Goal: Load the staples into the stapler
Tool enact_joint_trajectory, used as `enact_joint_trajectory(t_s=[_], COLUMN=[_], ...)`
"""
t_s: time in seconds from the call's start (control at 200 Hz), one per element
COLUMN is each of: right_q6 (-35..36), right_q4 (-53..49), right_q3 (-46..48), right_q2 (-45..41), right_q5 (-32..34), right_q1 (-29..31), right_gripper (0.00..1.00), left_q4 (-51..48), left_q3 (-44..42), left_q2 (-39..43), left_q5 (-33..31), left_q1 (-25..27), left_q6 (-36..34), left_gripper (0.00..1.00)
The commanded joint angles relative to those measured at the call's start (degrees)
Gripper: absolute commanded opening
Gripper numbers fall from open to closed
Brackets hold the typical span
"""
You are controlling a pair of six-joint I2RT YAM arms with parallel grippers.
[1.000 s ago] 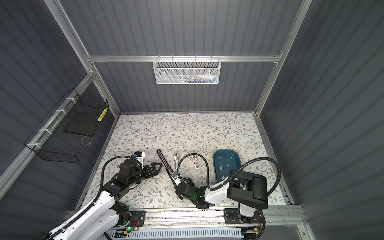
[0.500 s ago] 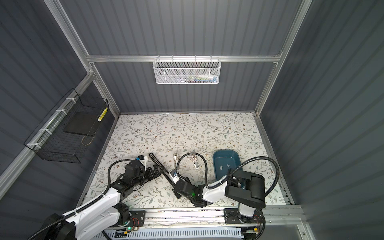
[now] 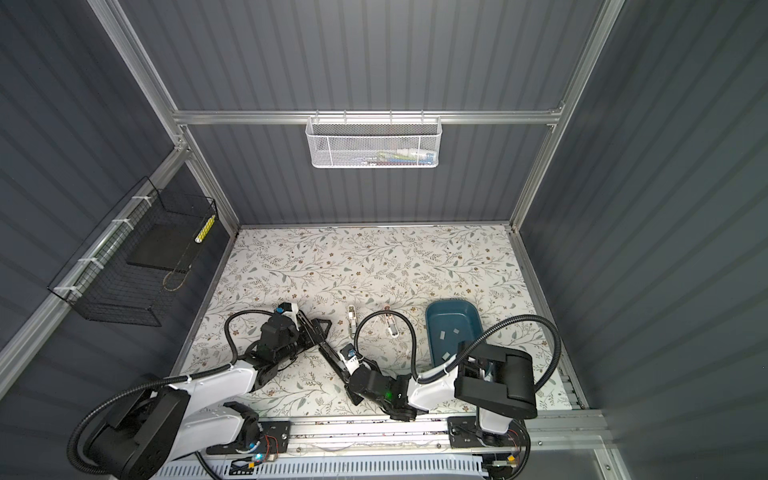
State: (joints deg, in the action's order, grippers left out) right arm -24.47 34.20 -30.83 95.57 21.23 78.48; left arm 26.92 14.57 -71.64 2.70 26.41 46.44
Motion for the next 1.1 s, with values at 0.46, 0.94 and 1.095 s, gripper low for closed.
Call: enact_joint_trajectory(t_s=[0.46,0.94,1.095], right_q6=[4.51,6.88,7.04], right_q4=[9.14,23.80,27.32], right_q3=[2.73,7.49,8.71], right_q2=[2.36,7.42,8.14], right_q5=[0.07,0.33,0.30], right_q1=[2.95,3.18,3.17], right_gripper=[0.05,0.05,0.05], left_q4=[11.77,30.90,31.26], left_q3=[6.51,-7.36,-10.30], left_q2=[-2.06,-1.31,1.05], left_q5=[4.52,6.21,3.04], left_q1=[-1.85,8.17,12.72], left_q6=[-16.62,-26.30,-29.02], left_gripper=[0.85,0.66,0.65])
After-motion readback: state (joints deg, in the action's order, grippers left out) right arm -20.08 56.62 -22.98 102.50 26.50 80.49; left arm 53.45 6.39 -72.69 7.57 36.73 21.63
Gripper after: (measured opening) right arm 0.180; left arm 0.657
